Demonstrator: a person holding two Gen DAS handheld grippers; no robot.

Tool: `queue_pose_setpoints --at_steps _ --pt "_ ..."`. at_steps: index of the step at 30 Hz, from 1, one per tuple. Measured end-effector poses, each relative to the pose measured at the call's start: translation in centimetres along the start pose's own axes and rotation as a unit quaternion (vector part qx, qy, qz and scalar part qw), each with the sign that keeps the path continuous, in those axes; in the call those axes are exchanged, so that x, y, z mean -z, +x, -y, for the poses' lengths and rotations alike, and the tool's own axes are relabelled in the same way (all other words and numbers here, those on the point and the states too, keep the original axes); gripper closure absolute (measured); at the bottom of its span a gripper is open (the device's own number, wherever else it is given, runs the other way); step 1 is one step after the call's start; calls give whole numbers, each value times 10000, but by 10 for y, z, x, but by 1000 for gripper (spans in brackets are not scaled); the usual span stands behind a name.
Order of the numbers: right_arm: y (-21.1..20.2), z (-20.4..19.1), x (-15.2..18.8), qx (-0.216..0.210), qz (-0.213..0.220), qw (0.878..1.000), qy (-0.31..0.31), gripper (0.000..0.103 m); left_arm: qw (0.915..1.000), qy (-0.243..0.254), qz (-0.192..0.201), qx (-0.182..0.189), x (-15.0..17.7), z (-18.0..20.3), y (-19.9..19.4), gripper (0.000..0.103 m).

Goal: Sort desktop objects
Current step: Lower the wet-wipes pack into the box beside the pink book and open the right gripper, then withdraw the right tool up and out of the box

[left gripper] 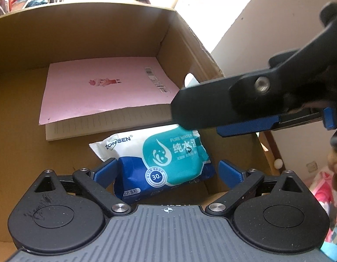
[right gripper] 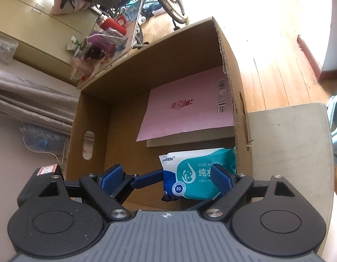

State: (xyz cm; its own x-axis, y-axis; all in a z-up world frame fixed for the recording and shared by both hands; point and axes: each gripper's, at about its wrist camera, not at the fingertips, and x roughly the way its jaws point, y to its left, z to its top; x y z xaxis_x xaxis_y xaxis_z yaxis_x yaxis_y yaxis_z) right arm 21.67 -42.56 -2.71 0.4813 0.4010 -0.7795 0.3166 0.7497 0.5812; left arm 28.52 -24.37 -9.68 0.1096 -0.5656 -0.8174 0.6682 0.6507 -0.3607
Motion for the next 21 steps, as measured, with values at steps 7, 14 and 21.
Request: queue_pose_setpoints --at_steps 7,14,21 --pt "-26 0 7 -107 366 9993 -42 13 9995 52 248 -206 9 6 -16 4" --pt "-70 4 36 -850 1022 9911 -20 13 9941 -303 991 -313 28 15 -78 3" --pt "-107 10 79 -1186 1469 9818 -216 6 9788 -334 1905 -668 75 45 -142 0"
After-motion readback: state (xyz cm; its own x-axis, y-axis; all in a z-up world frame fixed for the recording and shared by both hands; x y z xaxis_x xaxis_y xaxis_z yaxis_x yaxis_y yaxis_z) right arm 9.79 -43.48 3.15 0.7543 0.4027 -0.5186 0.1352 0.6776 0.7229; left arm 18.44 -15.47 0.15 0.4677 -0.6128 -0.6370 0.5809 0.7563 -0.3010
